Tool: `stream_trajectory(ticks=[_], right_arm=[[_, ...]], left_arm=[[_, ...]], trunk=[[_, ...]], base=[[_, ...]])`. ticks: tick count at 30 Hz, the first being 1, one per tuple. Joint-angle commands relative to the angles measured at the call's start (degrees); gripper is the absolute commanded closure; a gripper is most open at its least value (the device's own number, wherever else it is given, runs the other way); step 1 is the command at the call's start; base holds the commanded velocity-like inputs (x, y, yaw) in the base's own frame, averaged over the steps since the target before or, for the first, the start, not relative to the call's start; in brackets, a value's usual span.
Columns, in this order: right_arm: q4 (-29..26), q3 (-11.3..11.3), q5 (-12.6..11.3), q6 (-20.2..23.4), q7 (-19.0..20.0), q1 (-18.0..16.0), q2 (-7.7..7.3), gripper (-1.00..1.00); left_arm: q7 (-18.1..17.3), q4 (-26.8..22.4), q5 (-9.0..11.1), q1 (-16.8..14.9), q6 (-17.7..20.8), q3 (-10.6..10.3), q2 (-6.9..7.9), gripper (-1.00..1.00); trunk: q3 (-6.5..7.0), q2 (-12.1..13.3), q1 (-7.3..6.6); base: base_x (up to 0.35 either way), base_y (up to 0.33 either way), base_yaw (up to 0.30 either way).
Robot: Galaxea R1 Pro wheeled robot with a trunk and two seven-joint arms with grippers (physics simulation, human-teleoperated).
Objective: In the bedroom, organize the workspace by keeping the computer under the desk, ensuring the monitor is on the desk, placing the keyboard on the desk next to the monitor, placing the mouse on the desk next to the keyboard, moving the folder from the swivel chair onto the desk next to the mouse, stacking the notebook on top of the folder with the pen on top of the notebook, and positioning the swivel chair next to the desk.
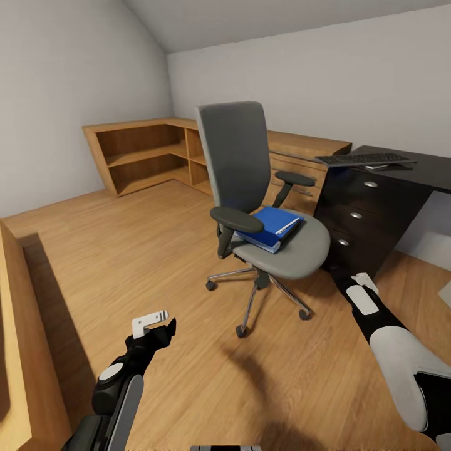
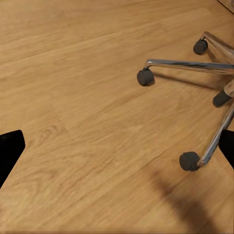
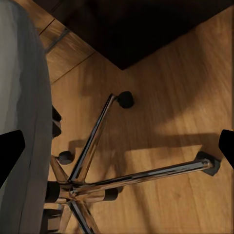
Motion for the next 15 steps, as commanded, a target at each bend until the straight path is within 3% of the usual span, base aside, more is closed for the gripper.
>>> stream_trajectory(ticks=[1, 15], right_arm=[[-0.1, -0.1, -0.3, 0.3, -0.3, 0.0, 0.01, -1.00], [-0.1, -0.1, -0.3, 0.3, -0.3, 0.0, 0.01, -1.00]], left_arm=[[0.5, -0.1, 0.6, 0.0, 0.2, -0.1, 0.02, -1.00], [0.5, -0.1, 0.6, 0.0, 0.1, -0.6, 0.03, -1.00]], trunk=[[-0.05, 0.0, -0.01], [0.67, 0.0, -0.01]], base=[[0.000, 0.000, 0.000], [0.000, 0.000, 0.000]])
